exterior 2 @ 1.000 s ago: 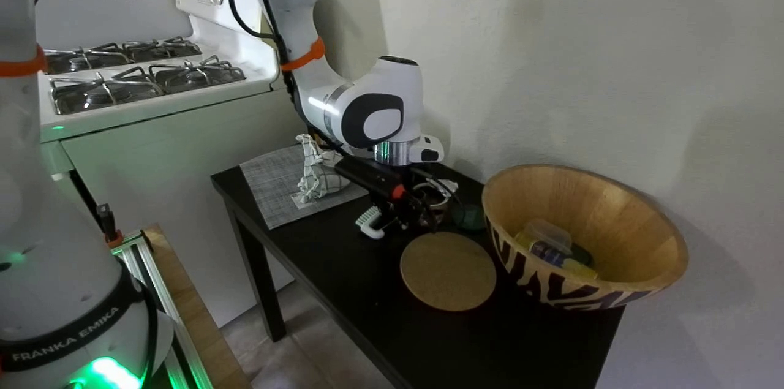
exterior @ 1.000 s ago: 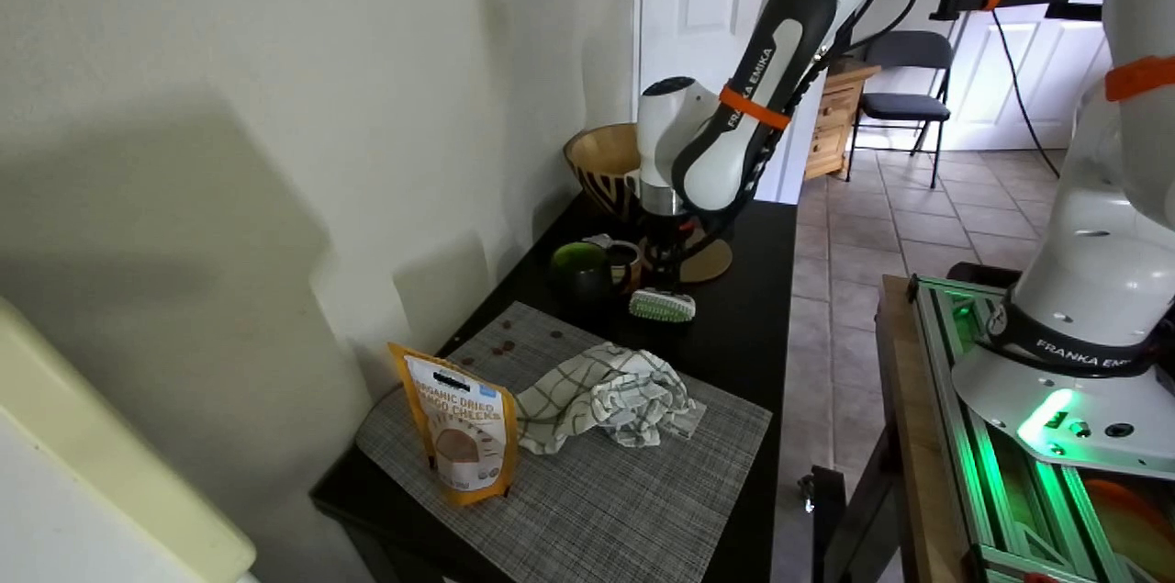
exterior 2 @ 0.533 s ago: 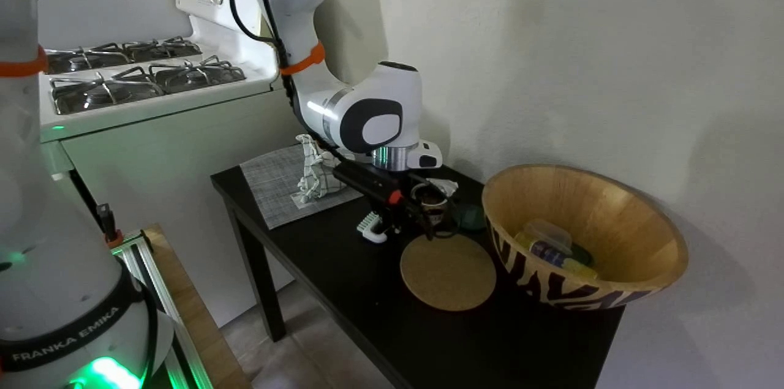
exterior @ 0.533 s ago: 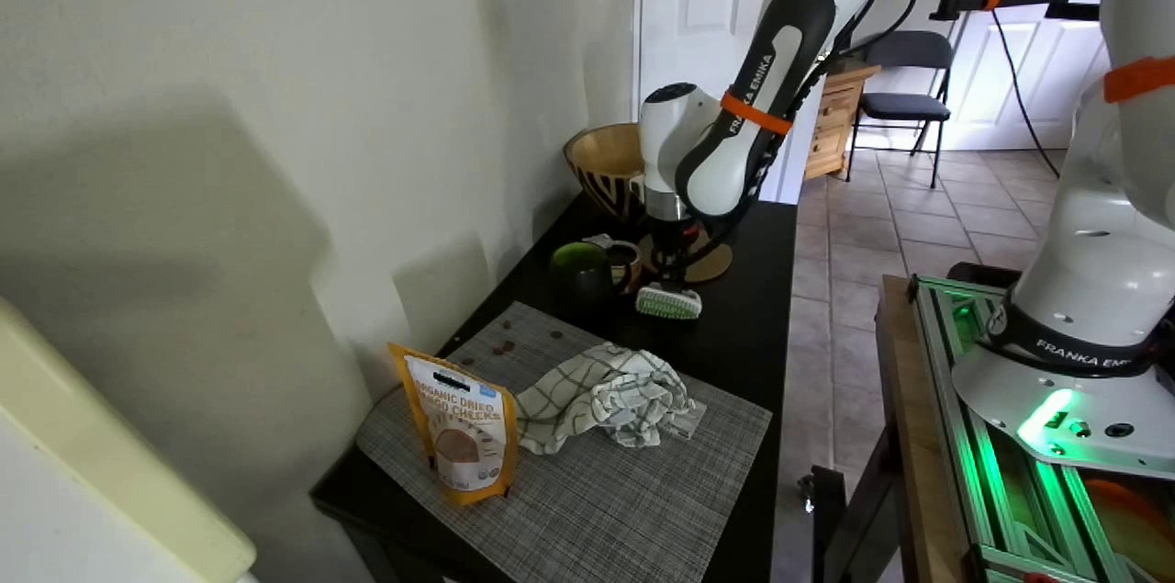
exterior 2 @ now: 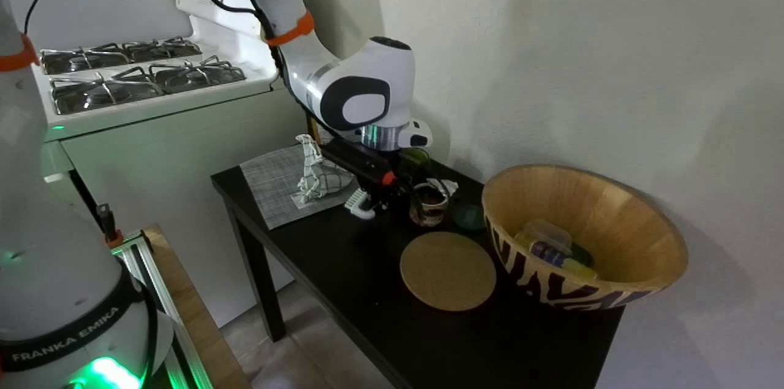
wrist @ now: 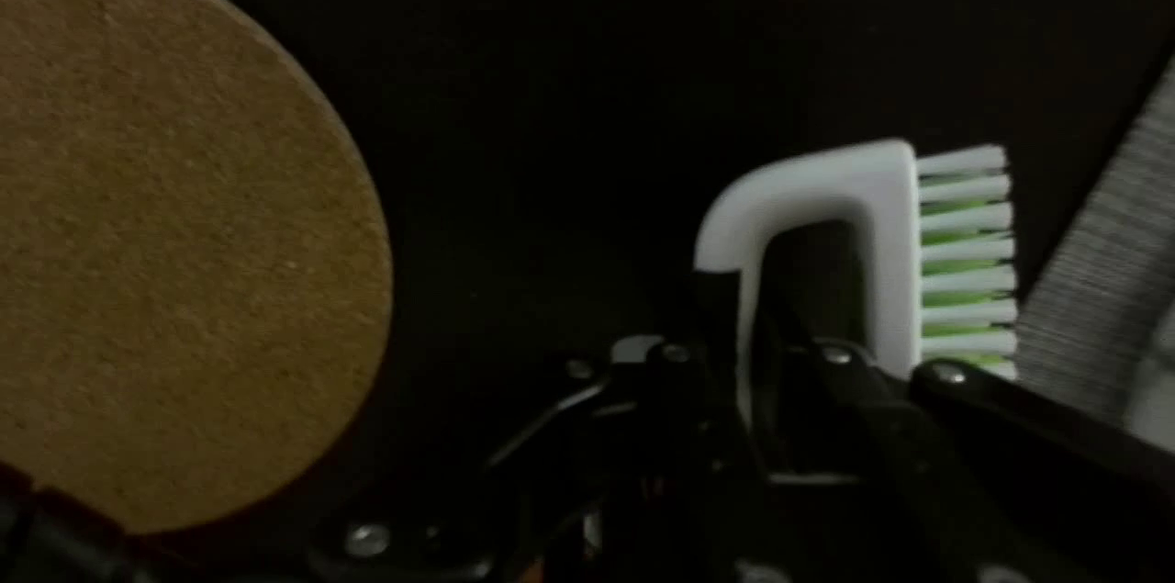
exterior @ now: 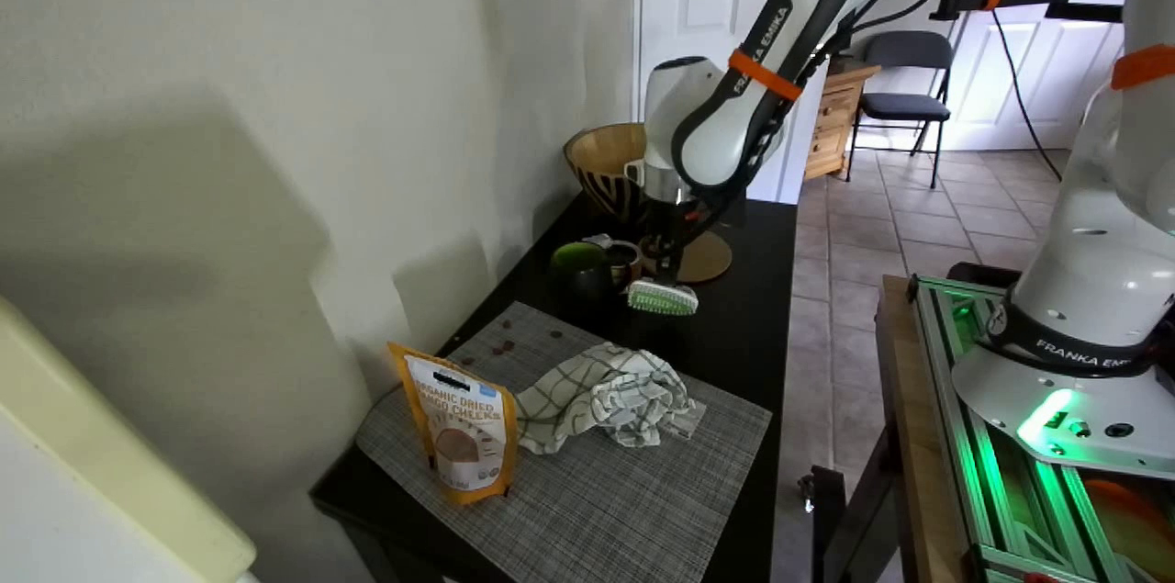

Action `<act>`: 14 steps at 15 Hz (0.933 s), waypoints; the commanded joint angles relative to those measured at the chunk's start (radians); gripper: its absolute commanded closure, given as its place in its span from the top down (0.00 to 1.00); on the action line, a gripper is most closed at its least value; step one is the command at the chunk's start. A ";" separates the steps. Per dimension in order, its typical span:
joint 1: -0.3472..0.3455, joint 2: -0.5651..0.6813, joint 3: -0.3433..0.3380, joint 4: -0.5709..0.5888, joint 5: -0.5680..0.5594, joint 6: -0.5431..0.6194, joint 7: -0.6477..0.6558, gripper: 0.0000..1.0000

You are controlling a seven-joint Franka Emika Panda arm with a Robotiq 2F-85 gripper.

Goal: Remove the cleaning brush from the table and put it in the wooden bowl

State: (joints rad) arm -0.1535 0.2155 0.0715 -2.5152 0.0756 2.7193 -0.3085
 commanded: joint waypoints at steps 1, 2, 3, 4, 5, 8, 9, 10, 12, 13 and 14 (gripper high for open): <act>-0.208 -0.243 0.247 -0.076 0.258 -0.159 -0.270 0.05; -0.222 -0.282 0.213 -0.059 0.339 -0.212 -0.344 0.05; -0.210 -0.334 0.172 -0.060 0.420 -0.243 -0.375 0.05; -0.114 -0.368 0.030 -0.047 0.454 -0.263 -0.365 0.05; -0.114 -0.396 -0.025 -0.037 0.452 -0.277 -0.357 0.05; -0.105 -0.417 -0.206 0.043 0.433 -0.298 -0.321 0.05; -0.106 -0.392 -0.252 0.080 0.433 -0.274 -0.311 0.05; -0.105 -0.387 -0.292 0.109 0.441 -0.264 -0.299 0.05; -0.100 -0.333 -0.347 0.172 0.469 -0.216 -0.272 0.05; -0.097 -0.316 -0.365 0.194 0.488 -0.190 -0.253 0.05; -0.089 -0.282 -0.372 0.216 0.519 -0.140 -0.236 0.05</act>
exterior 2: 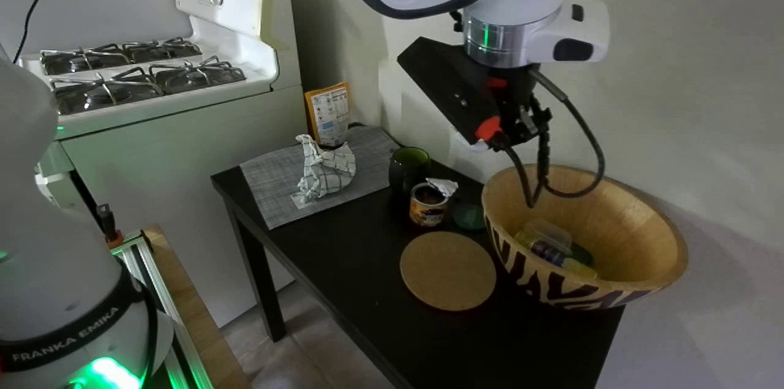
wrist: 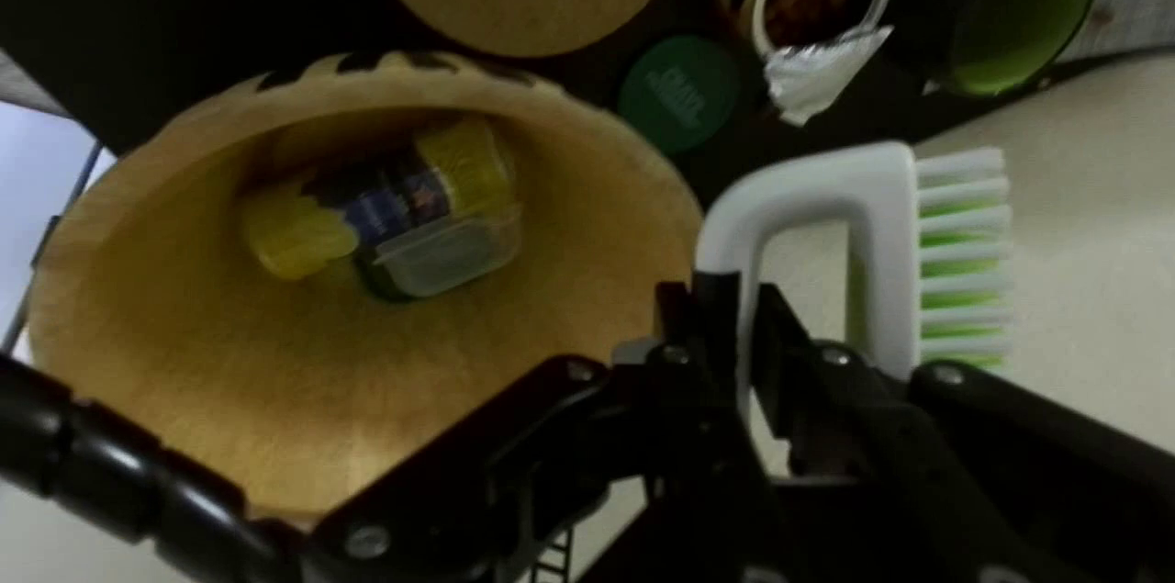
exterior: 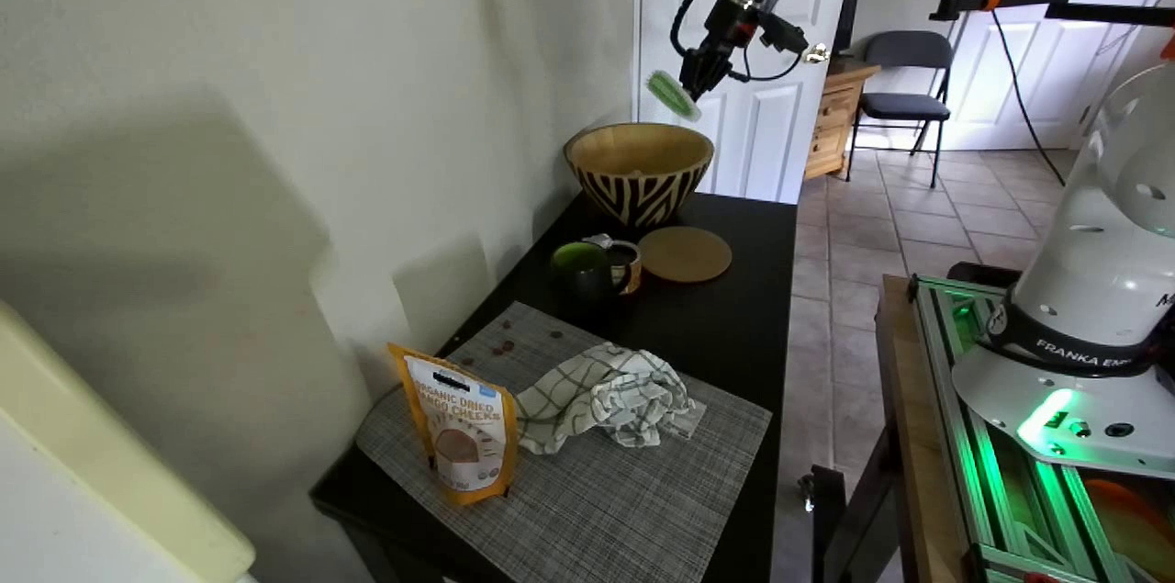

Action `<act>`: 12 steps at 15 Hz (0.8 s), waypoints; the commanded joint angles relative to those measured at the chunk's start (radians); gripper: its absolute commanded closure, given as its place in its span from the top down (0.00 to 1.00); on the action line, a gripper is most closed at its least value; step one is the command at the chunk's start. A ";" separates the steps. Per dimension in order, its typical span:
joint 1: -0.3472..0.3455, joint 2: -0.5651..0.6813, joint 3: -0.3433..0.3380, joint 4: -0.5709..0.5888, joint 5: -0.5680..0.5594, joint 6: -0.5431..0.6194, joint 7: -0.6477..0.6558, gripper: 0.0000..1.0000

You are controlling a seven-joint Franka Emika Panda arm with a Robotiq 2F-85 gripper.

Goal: Remove the cleaning brush from the table and put it in the wooden bowl

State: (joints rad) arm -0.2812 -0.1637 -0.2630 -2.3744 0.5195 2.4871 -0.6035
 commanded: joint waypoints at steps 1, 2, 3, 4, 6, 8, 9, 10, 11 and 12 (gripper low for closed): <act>0.043 0.123 -0.040 0.091 0.106 0.139 0.078 0.05; 0.047 0.167 -0.037 0.115 0.141 0.188 0.098 0.05; 0.028 0.229 -0.016 0.151 0.156 0.225 0.139 0.05; 0.026 0.273 -0.017 0.178 0.154 0.249 0.179 0.05; 0.023 0.364 -0.021 0.240 0.117 0.237 0.270 0.05; 0.032 0.439 -0.034 0.297 0.064 0.208 0.360 0.05; 0.035 0.473 -0.039 0.326 0.051 0.204 0.396 0.05; -0.005 0.496 -0.002 0.354 0.010 0.196 0.453 0.05; -0.007 0.514 -0.006 0.377 -0.026 0.181 0.499 0.05; -0.008 0.535 -0.011 0.401 -0.073 0.154 0.551 0.05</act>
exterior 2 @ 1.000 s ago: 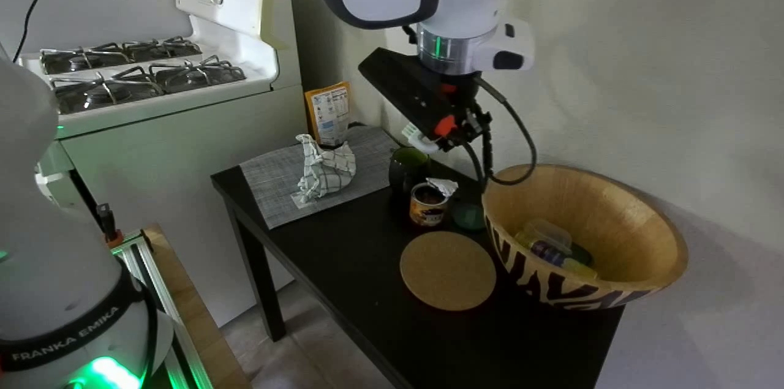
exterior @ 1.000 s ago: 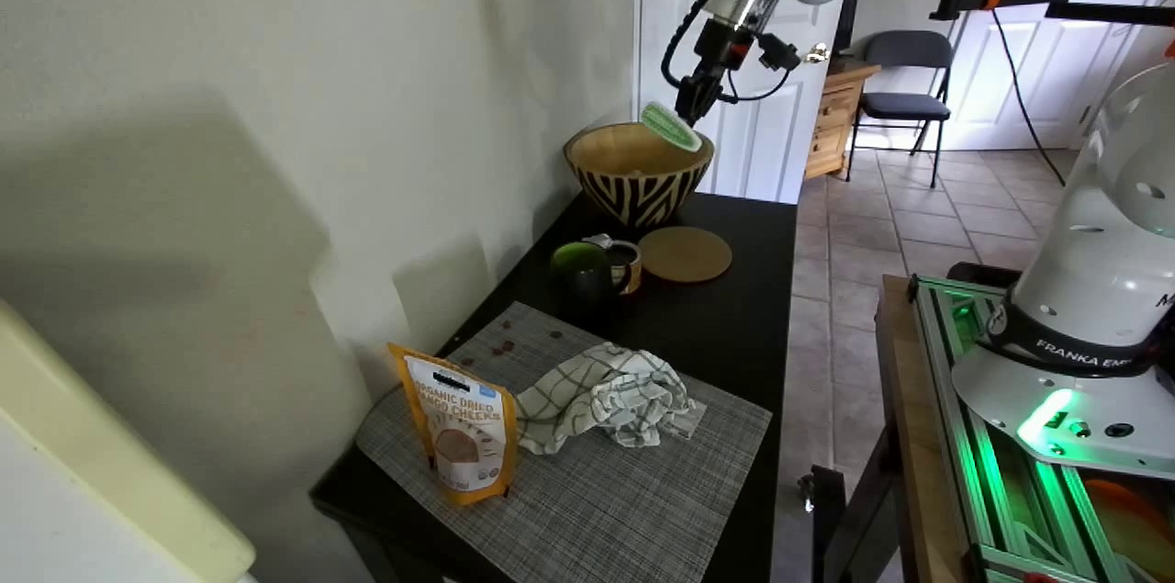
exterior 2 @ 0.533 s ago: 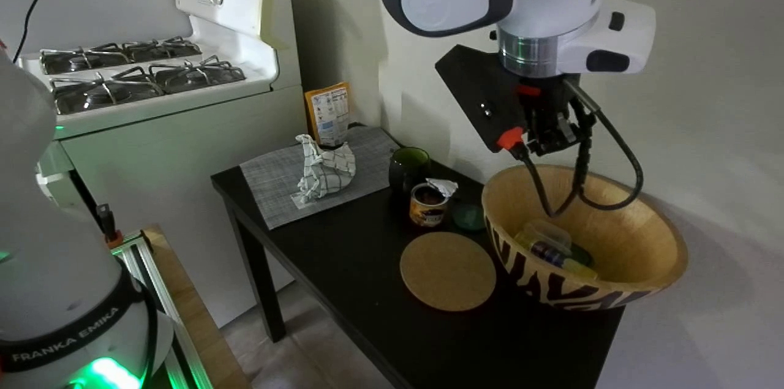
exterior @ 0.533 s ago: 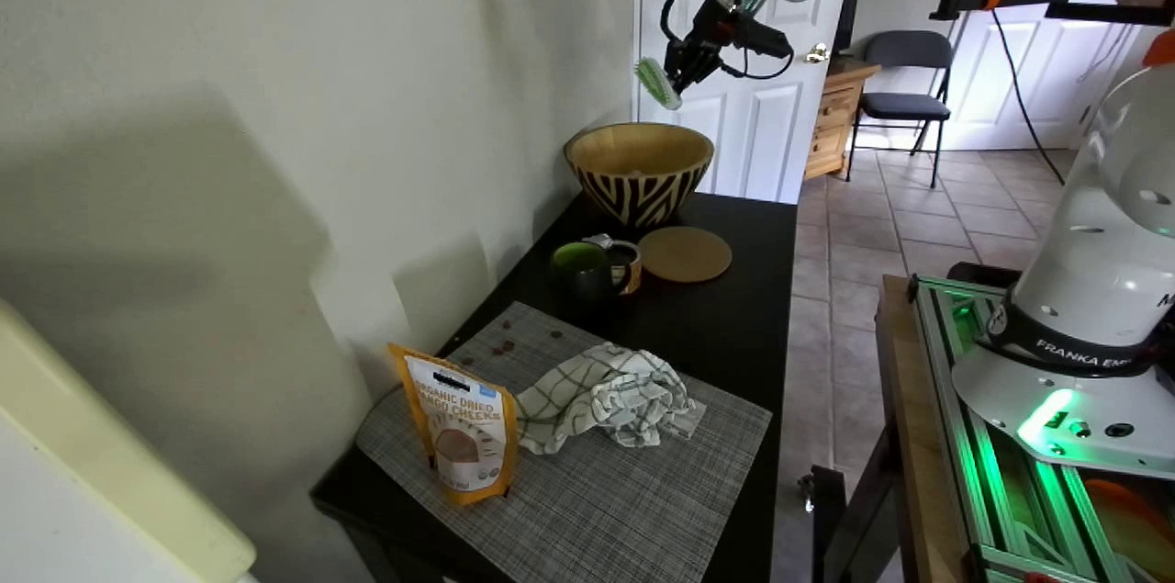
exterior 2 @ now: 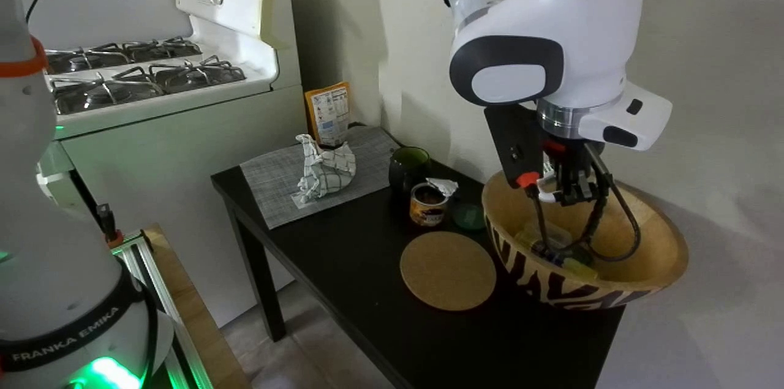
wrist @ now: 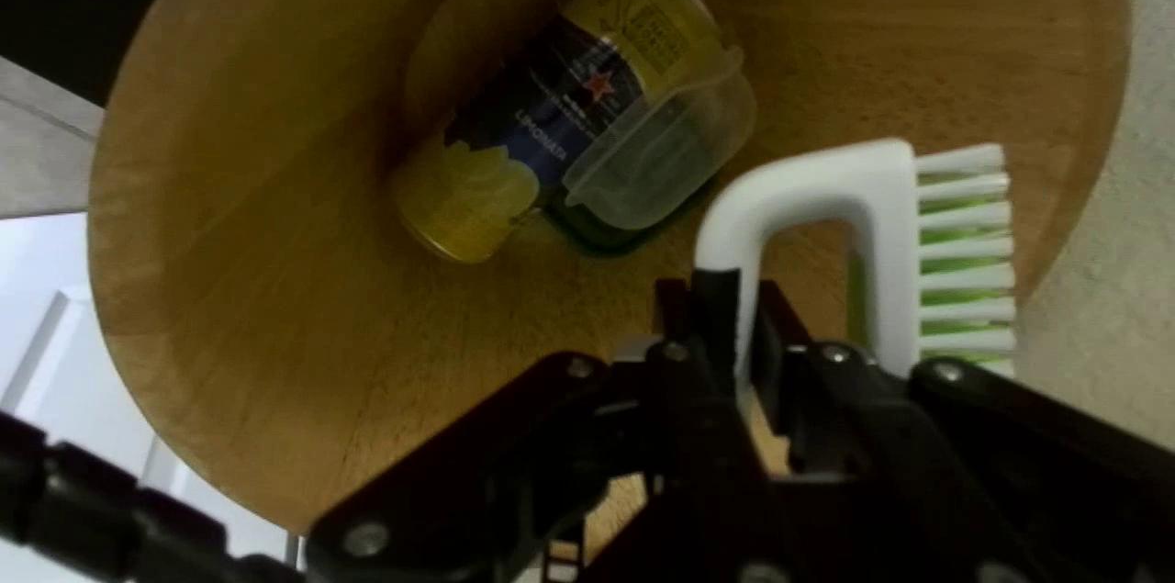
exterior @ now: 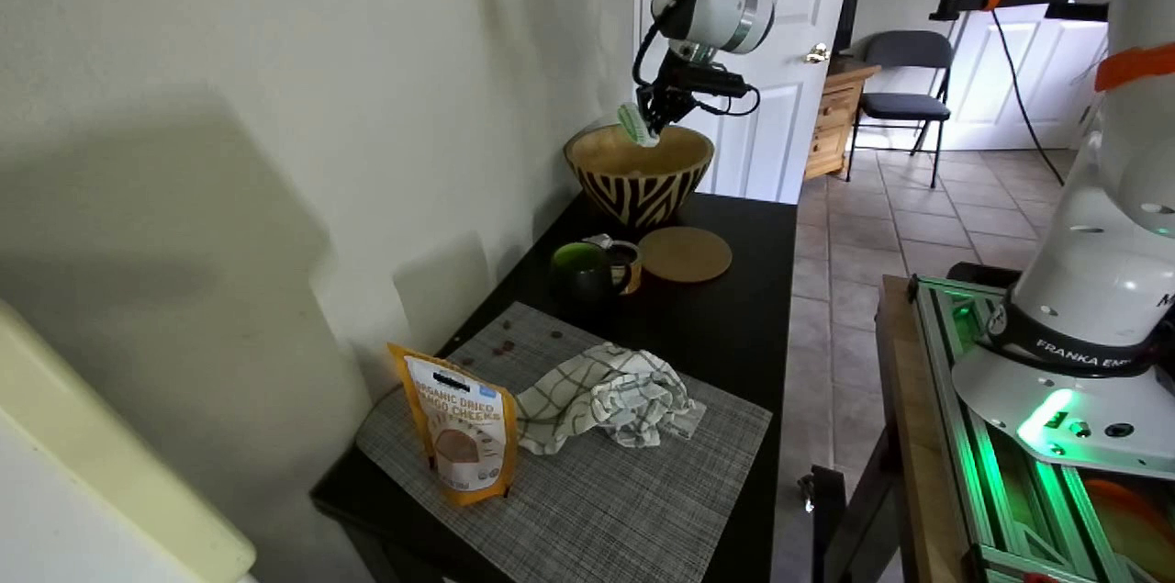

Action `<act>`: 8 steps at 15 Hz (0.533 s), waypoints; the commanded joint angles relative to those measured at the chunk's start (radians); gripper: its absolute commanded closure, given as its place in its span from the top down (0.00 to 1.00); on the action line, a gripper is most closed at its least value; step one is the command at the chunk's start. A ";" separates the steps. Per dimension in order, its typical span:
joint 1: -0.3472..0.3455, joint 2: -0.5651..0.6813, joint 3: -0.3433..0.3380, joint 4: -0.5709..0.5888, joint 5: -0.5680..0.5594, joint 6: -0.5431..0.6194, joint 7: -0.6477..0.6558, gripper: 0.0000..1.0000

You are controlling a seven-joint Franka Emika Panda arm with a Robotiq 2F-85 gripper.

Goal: Remove the cleaning brush from the table and put it in the wooden bowl

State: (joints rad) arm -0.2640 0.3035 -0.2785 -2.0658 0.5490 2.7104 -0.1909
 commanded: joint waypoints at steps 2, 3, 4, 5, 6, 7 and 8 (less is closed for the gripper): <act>-0.025 0.102 -0.003 0.141 -0.186 -0.131 0.219 0.05; -0.028 0.111 -0.003 0.162 -0.215 -0.170 0.246 0.05; -0.031 0.120 -0.002 0.184 -0.238 -0.198 0.269 0.05; -0.034 0.131 0.001 0.203 -0.251 -0.220 0.286 0.05; -0.037 0.137 0.003 0.219 -0.262 -0.240 0.299 0.05; -0.039 0.145 0.004 0.236 -0.272 -0.257 0.312 0.05; -0.040 0.153 0.004 0.250 -0.280 -0.275 0.323 0.05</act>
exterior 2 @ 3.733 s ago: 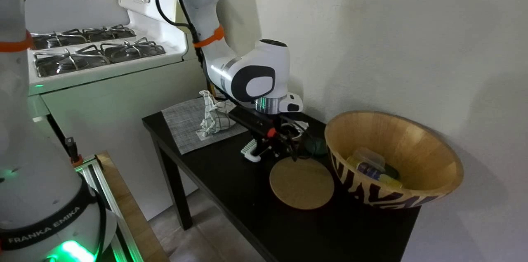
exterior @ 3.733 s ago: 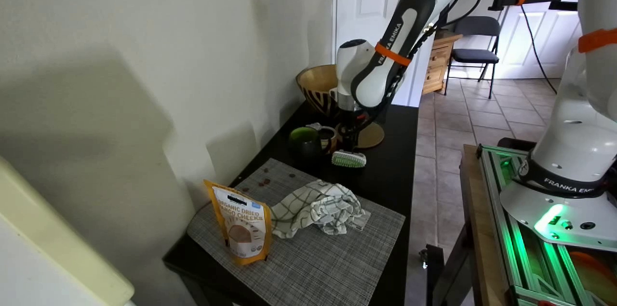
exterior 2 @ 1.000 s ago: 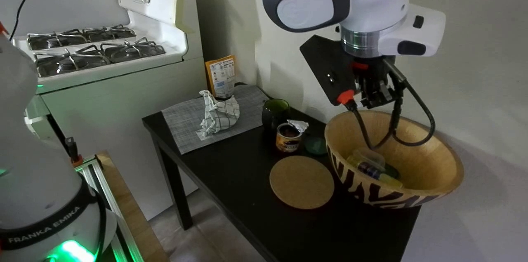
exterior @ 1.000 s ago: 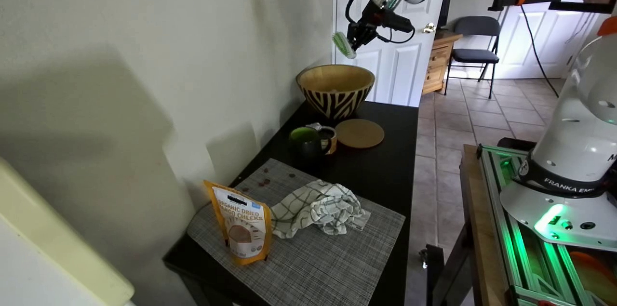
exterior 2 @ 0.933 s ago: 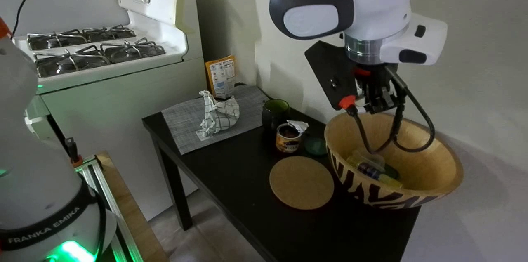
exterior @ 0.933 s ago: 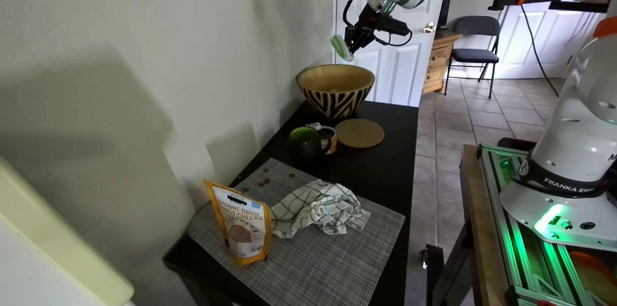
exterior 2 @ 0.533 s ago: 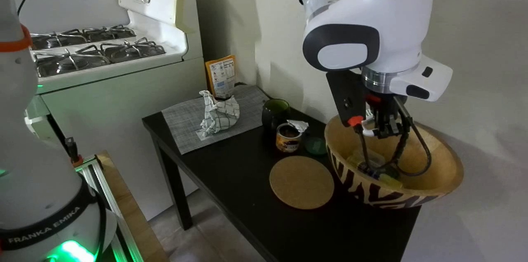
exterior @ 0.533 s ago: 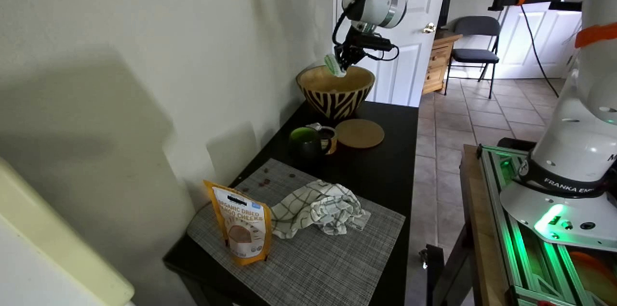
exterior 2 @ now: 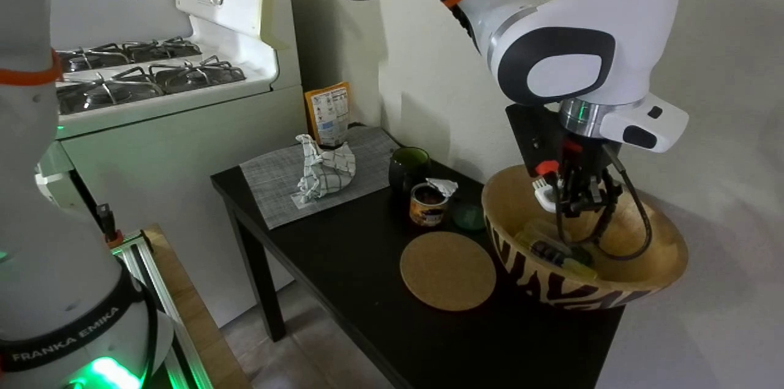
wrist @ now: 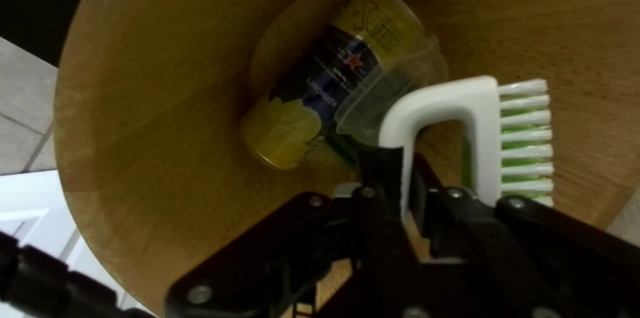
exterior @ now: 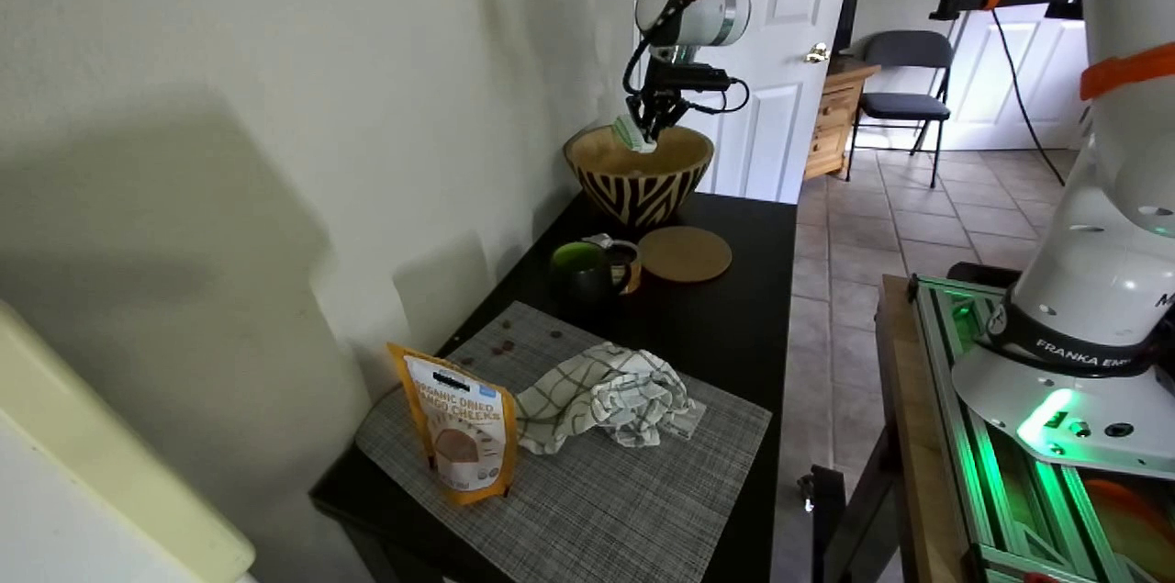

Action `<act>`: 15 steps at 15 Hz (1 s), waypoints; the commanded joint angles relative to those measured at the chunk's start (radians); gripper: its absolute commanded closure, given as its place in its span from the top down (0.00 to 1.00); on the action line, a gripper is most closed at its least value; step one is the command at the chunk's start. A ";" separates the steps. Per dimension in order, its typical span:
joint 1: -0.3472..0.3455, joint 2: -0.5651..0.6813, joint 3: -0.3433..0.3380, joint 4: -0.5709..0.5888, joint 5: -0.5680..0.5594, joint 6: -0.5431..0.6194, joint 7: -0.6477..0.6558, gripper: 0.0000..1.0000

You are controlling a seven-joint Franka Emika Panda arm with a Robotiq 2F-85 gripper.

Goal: Remove the cleaning brush from the table and put it in the wooden bowl

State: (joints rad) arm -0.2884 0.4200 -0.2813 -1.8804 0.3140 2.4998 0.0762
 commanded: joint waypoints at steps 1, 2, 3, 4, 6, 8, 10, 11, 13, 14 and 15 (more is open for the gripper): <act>-0.016 0.043 0.007 0.078 -0.053 -0.084 0.066 0.07; -0.017 0.052 0.008 0.088 -0.059 -0.098 0.073 0.18; -0.020 0.059 0.009 0.100 -0.061 -0.115 0.078 0.23; -0.021 0.063 0.009 0.106 -0.063 -0.127 0.083 0.30; -0.025 0.062 0.012 0.116 -0.061 -0.148 0.083 0.49; -0.026 0.029 0.018 0.100 -0.055 -0.167 0.073 0.61; -0.017 -0.067 0.024 0.022 -0.053 -0.149 0.038 0.77; -0.014 -0.099 0.030 0.000 -0.056 -0.149 0.020 0.85; -0.003 -0.221 0.050 -0.093 -0.072 -0.182 -0.071 0.98; 0.002 -0.265 0.065 -0.141 -0.064 -0.183 -0.117 1.00; 0.011 -0.313 0.072 -0.171 -0.072 -0.206 -0.149 1.00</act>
State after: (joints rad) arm -0.2919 0.2907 -0.2399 -1.8823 0.2704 2.3291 0.0208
